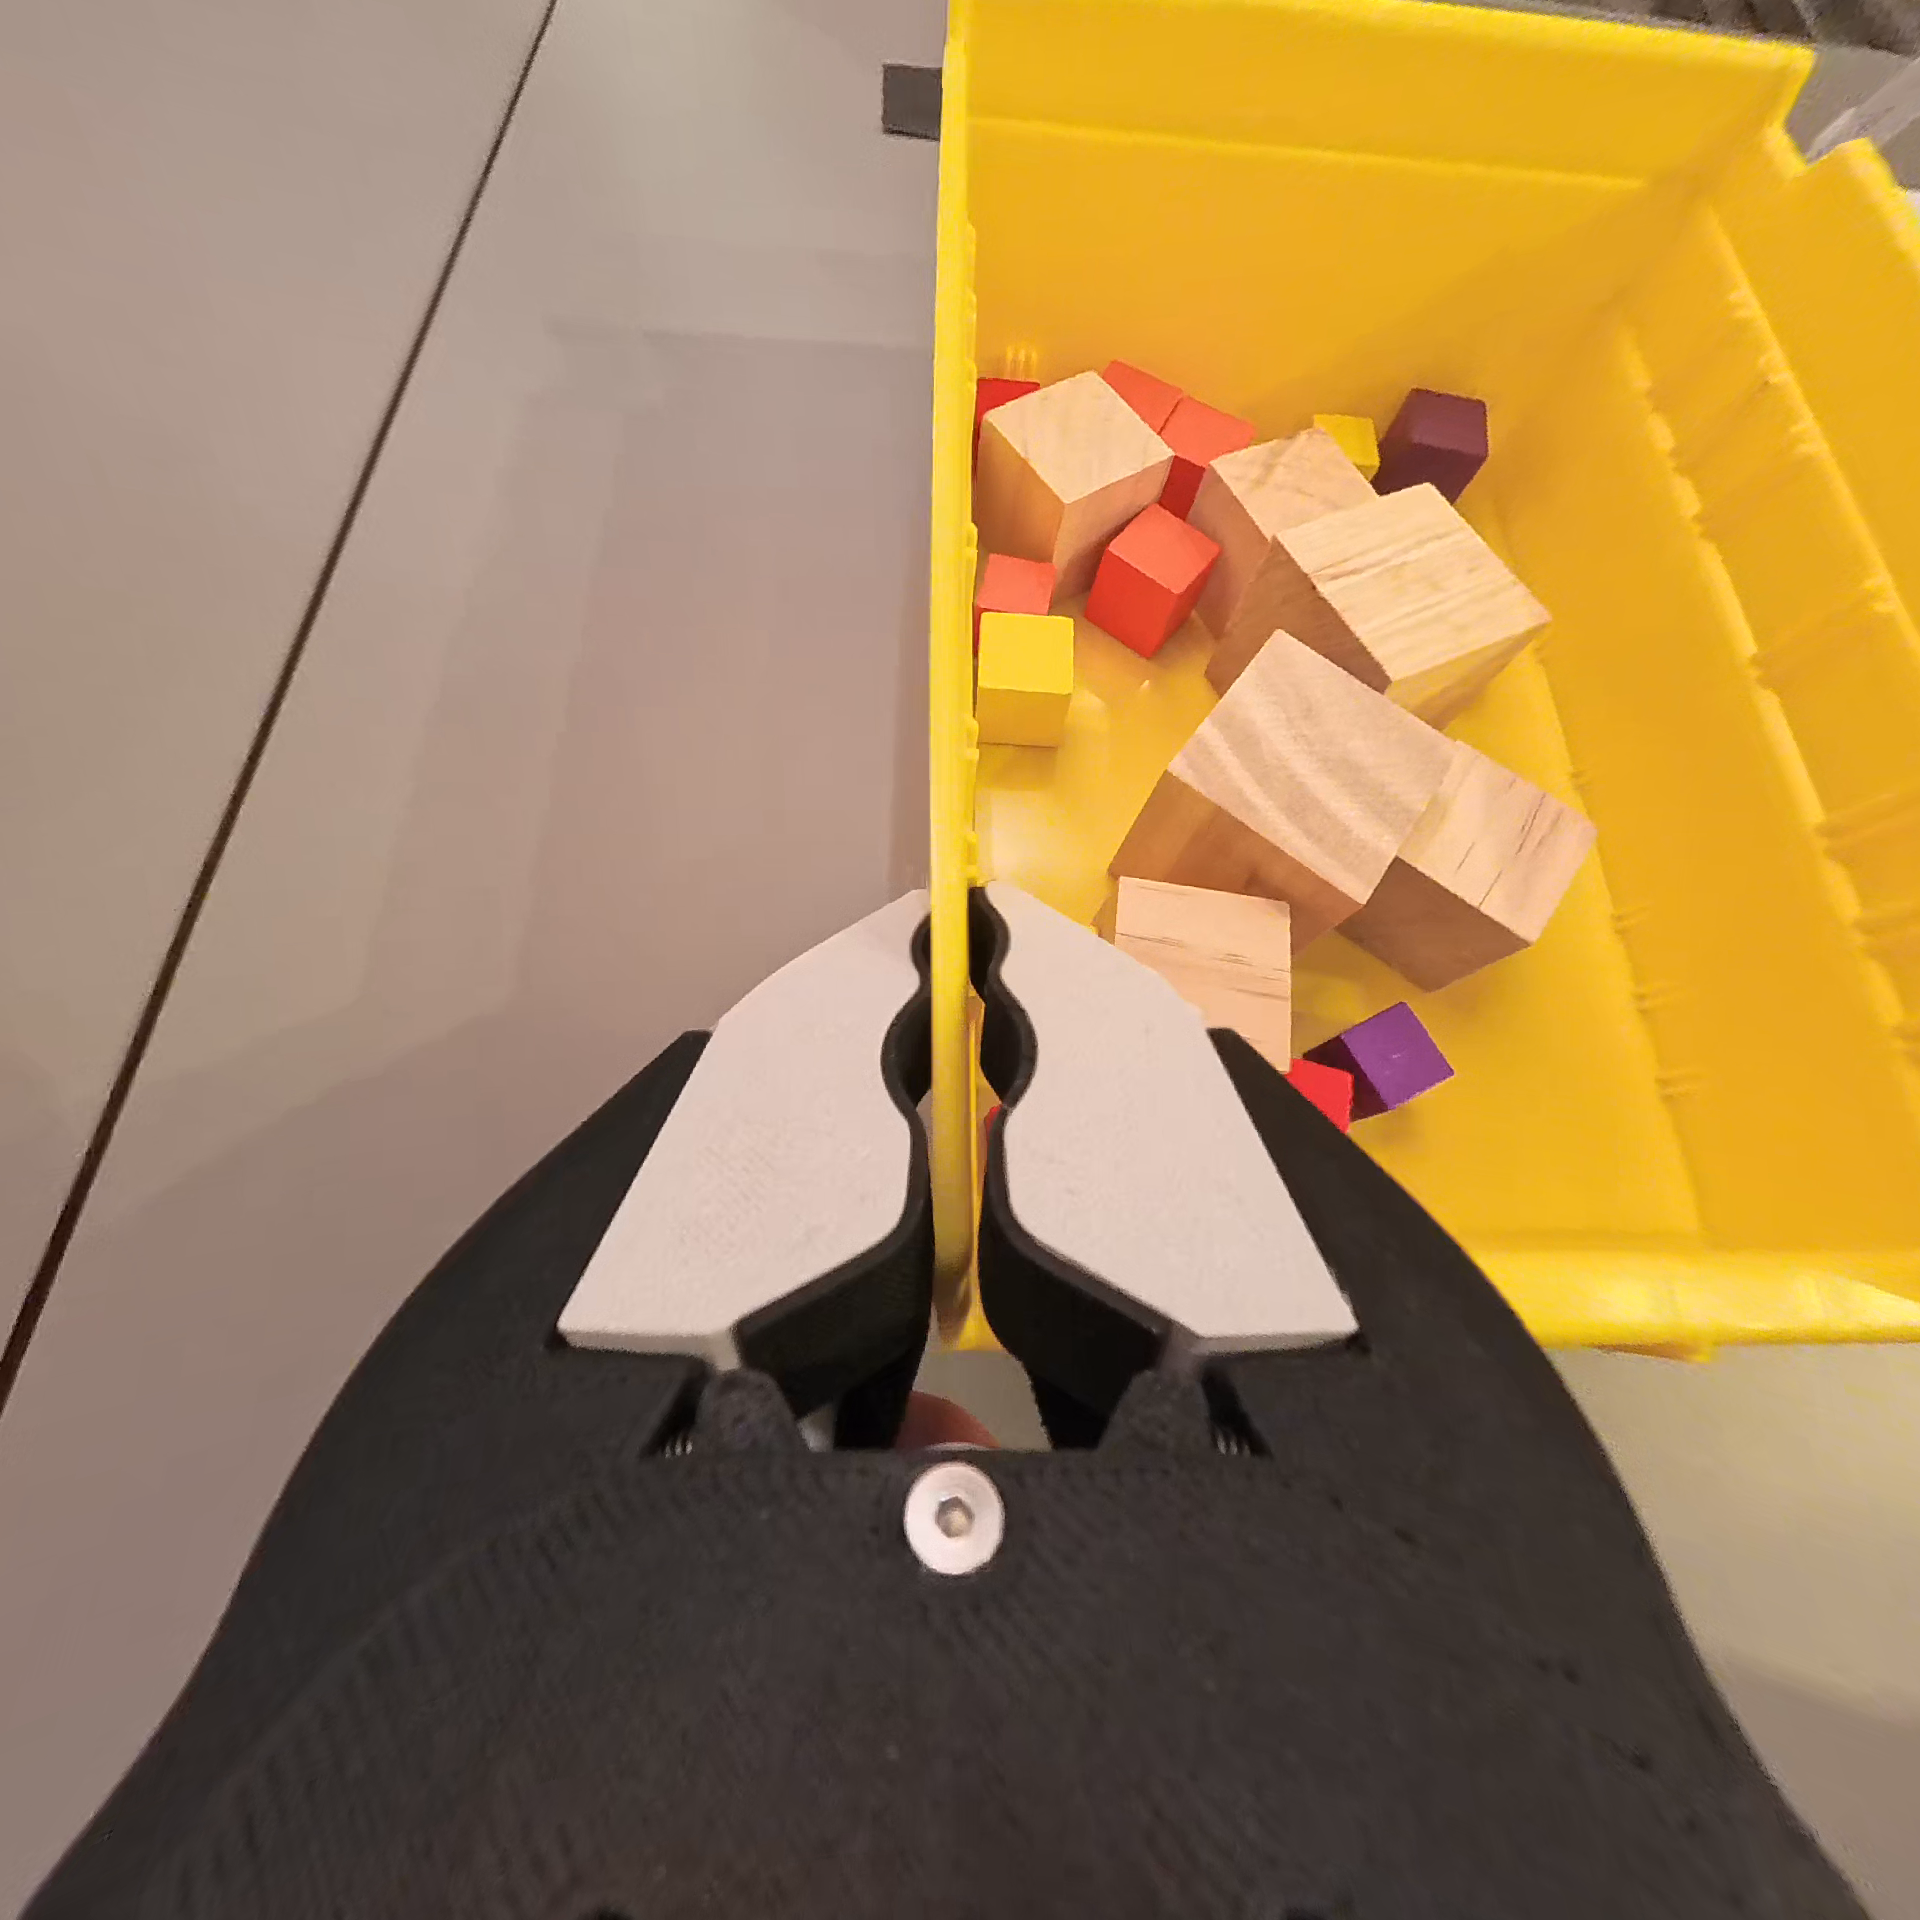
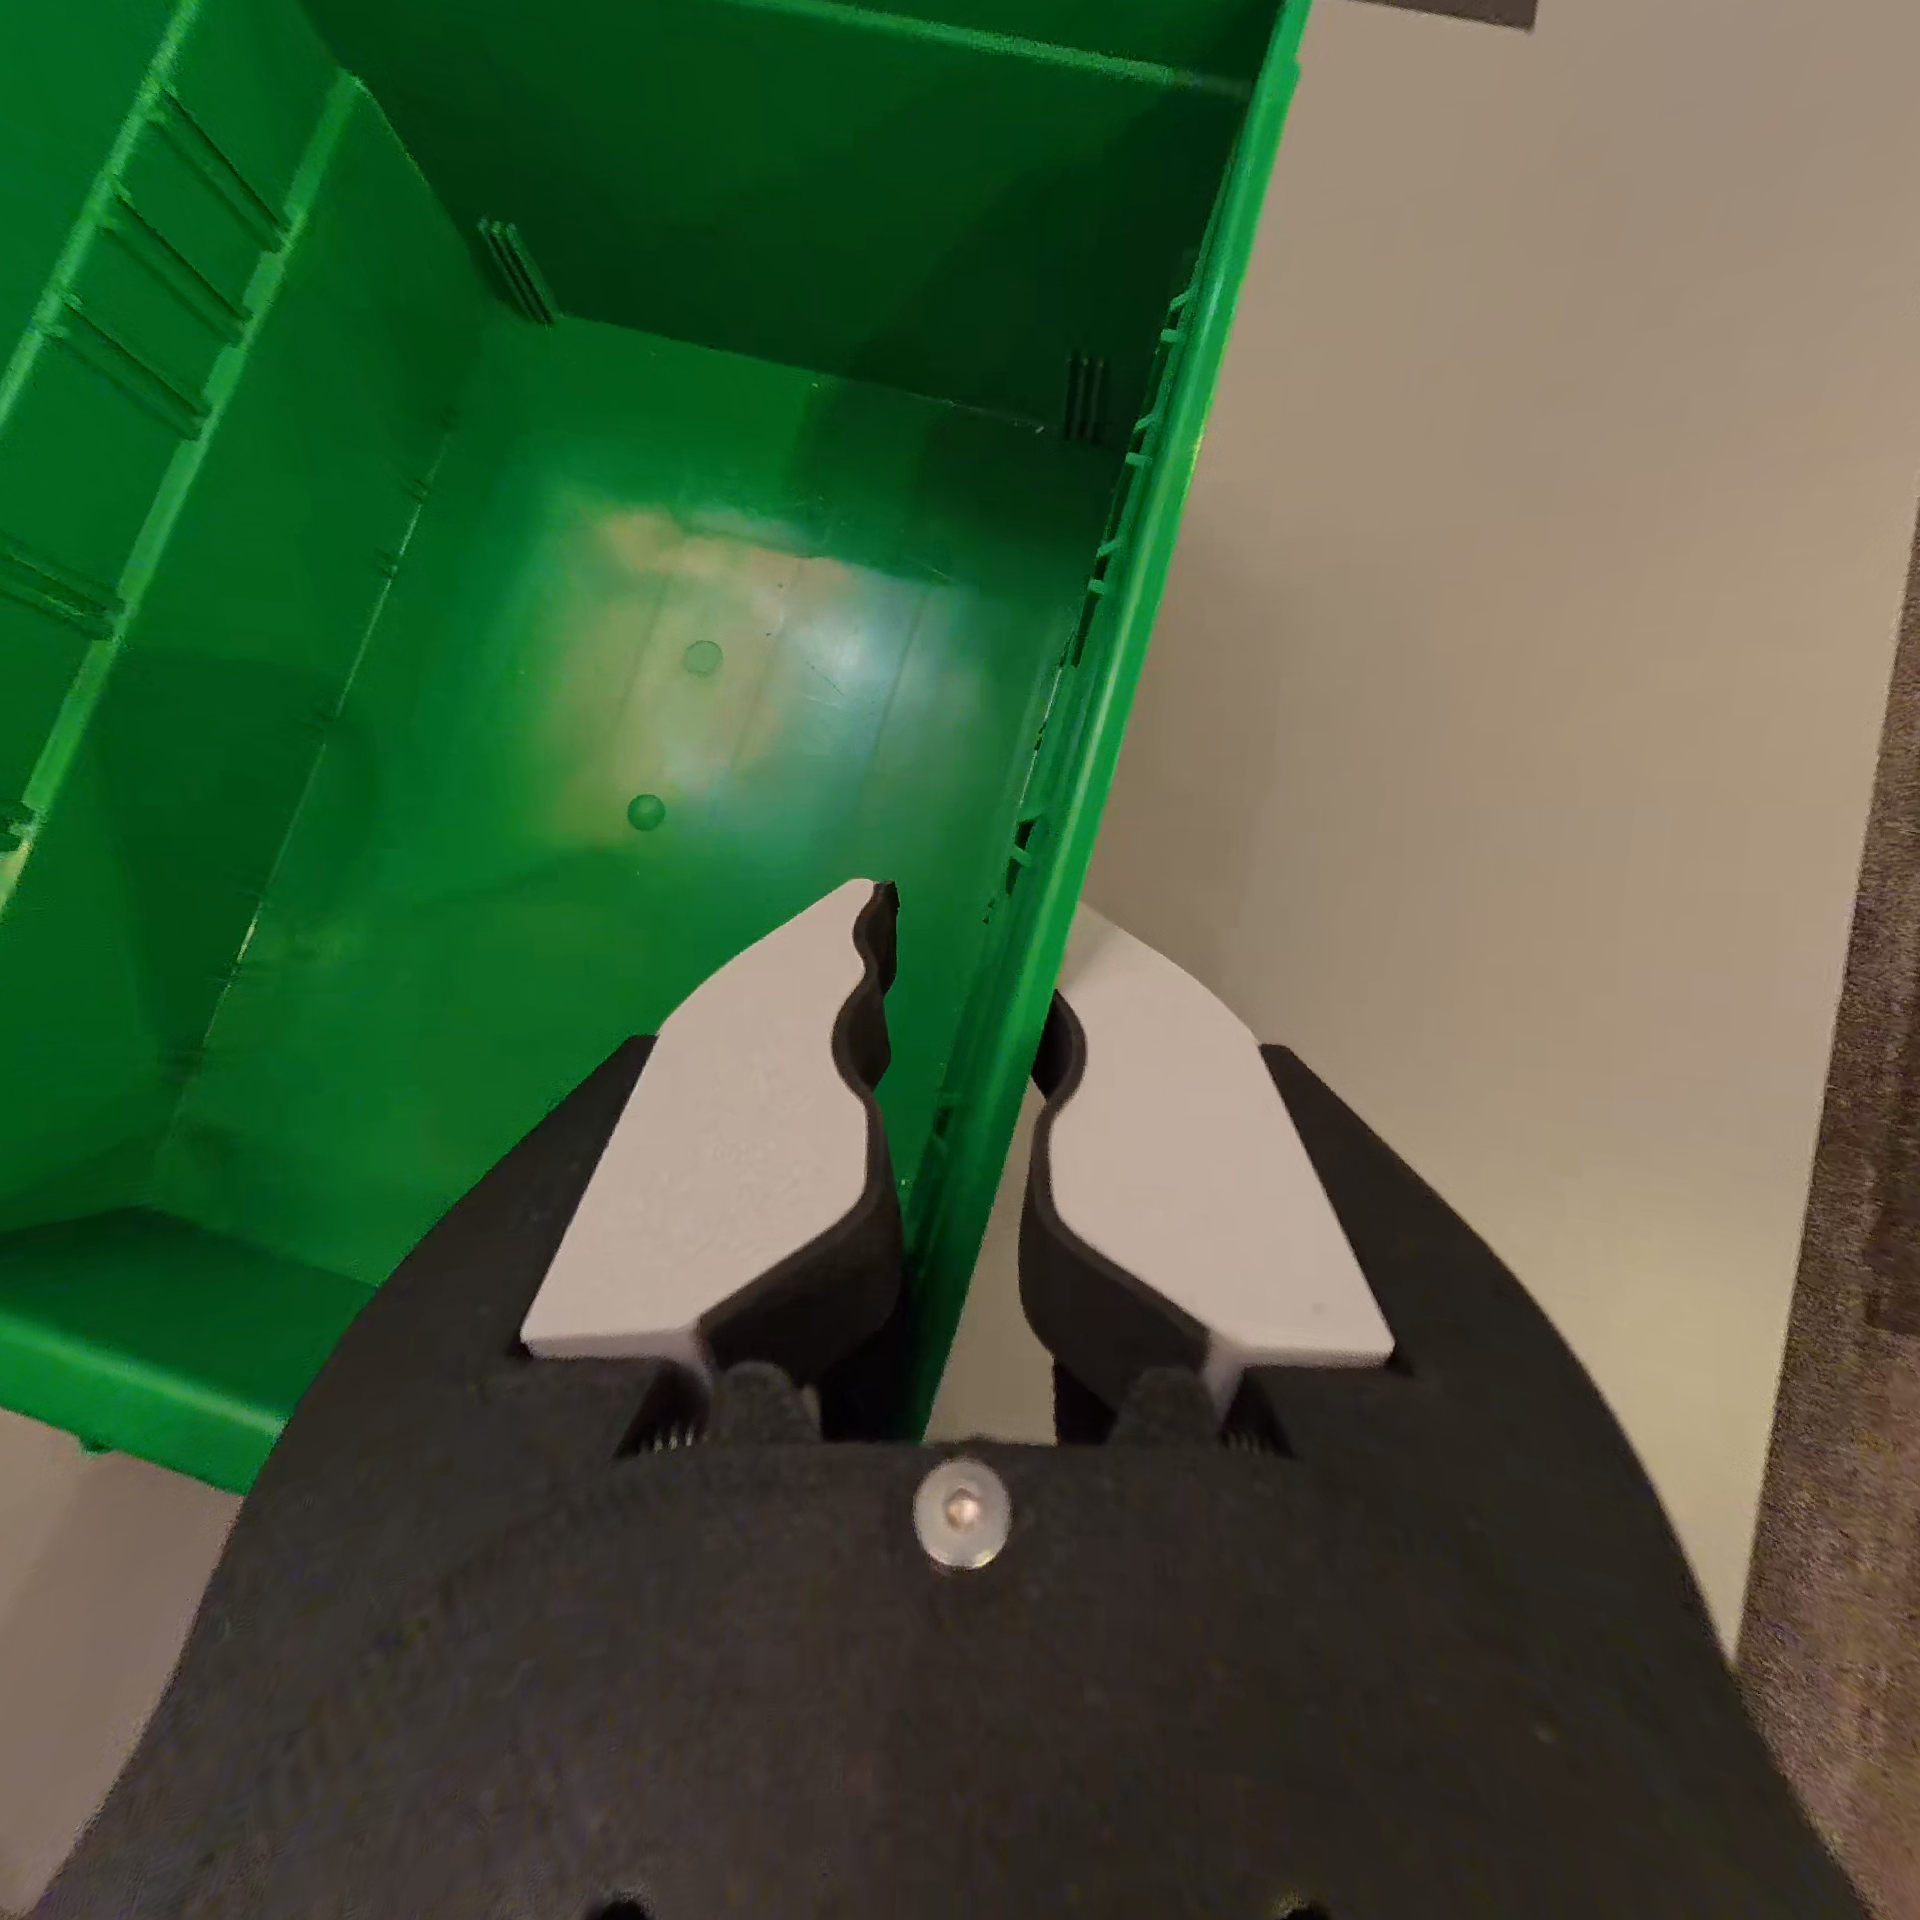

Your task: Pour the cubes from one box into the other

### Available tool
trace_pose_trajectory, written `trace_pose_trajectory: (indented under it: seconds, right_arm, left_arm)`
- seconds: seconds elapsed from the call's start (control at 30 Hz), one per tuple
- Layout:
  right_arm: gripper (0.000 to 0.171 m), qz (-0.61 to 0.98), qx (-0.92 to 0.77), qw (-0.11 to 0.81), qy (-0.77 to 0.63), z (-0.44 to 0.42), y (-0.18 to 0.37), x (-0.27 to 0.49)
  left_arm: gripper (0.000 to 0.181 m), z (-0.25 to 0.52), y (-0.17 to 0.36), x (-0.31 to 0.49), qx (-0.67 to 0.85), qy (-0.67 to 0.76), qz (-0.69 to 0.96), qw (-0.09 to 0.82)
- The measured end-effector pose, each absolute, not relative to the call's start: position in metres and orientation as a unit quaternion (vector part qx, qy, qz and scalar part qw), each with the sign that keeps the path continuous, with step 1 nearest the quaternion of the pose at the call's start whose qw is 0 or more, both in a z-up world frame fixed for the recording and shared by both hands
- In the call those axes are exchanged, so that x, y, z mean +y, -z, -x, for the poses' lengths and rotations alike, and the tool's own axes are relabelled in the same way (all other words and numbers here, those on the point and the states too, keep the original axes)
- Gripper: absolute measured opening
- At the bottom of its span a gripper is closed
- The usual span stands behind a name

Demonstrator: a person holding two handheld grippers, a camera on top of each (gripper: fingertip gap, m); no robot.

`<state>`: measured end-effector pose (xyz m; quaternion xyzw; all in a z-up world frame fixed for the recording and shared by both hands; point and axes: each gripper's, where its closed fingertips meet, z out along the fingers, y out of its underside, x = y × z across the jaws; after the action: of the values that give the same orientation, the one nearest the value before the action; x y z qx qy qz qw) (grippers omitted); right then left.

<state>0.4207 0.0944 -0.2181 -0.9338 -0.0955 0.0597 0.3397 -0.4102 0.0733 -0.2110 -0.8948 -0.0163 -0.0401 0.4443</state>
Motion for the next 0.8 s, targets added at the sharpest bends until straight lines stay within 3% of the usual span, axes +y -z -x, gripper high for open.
trace_pose_trajectory:
  seconds: [0.23, 0.37, 0.53, 0.67, 0.8]
  right_arm:
    - [0.022, 0.932, -0.086, 0.346, -0.064, -0.413, 0.217, 0.081]
    - [0.048, 0.926, -0.066, 0.369, -0.042, -0.421, 0.205, 0.08]
    - [0.067, 0.884, -0.084, 0.447, 0.106, -0.436, 0.138, 0.08]
    - [0.065, 0.879, -0.155, 0.422, 0.16, -0.403, 0.108, 0.083]
    - [0.062, 0.908, -0.164, 0.362, 0.132, -0.416, 0.145, 0.11]
  left_arm:
    - [0.005, 0.409, 0.21, 0.073, 0.001, 0.069, 0.89, 0.45]
    - [0.048, 0.421, 0.193, 0.069, -0.017, 0.093, 0.876, 0.472]
    - [0.066, 0.436, 0.158, 0.064, -0.009, 0.102, 0.866, 0.49]
    - [0.066, 0.446, 0.134, 0.075, 0.003, 0.106, 0.861, 0.498]
    - [0.069, 0.444, 0.138, 0.099, 0.035, 0.11, 0.877, 0.466]
